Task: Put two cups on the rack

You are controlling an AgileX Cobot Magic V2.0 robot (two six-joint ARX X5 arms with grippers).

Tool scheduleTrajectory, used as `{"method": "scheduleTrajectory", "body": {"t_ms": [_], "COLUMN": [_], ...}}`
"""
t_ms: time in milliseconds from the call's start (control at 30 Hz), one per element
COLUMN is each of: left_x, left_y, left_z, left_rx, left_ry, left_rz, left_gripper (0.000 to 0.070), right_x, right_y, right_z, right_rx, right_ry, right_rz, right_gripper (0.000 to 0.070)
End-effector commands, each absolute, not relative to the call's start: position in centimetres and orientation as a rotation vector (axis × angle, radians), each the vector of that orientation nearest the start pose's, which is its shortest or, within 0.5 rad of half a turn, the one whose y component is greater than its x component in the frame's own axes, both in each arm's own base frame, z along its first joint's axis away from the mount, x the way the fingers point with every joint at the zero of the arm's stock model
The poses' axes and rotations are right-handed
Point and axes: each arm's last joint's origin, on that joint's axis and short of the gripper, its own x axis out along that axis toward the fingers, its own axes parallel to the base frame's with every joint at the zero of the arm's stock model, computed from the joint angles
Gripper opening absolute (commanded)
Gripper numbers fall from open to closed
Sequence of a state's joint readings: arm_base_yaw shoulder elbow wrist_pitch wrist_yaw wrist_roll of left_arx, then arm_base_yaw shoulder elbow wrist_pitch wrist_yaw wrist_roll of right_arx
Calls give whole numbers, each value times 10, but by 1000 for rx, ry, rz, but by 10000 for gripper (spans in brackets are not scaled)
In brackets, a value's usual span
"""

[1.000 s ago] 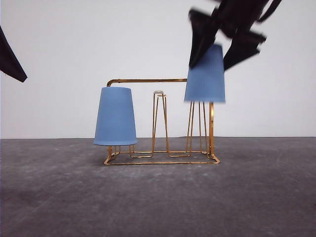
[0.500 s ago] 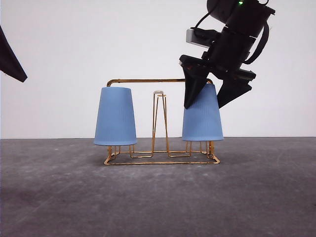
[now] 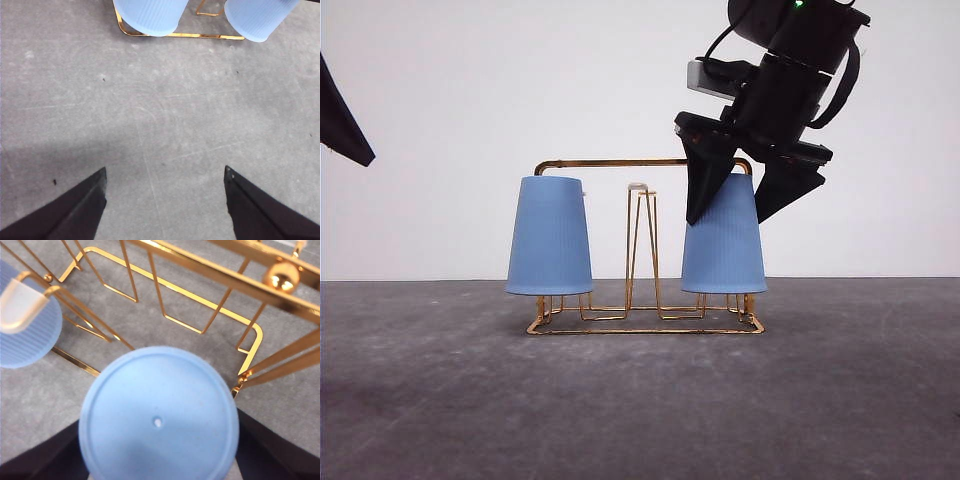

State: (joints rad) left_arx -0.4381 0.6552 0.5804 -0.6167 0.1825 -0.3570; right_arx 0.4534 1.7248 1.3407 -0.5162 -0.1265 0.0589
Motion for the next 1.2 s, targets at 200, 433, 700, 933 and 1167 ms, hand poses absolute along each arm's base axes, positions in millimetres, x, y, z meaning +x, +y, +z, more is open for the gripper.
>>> {"method": "scheduleTrajectory", "body": {"t_ms": [200,433,700,933,1167], "left_x": [120,120,120,120,120], "left_y": [-62,-62,-62,-62,-62], "left_z": [245,245,245,245,245], "left_rx": [-244,-244,-244,-244,-241], "left_ry": [787,787,787,787,786], "left_rz": [-466,-465,-465,-465,-467], "left_gripper": [431,431,431,431,431], "right_x": [332,312,255,210,170], "right_y": [168,156,128,107,87], "right_z": [257,293,333,311,274], "right_rx": [-88,-76,-89,-56,-30], "right_ry": [903,852,912,738,646], "right_rz": [516,517,509,534,540], "right_gripper": [592,592,590,589,588]}}
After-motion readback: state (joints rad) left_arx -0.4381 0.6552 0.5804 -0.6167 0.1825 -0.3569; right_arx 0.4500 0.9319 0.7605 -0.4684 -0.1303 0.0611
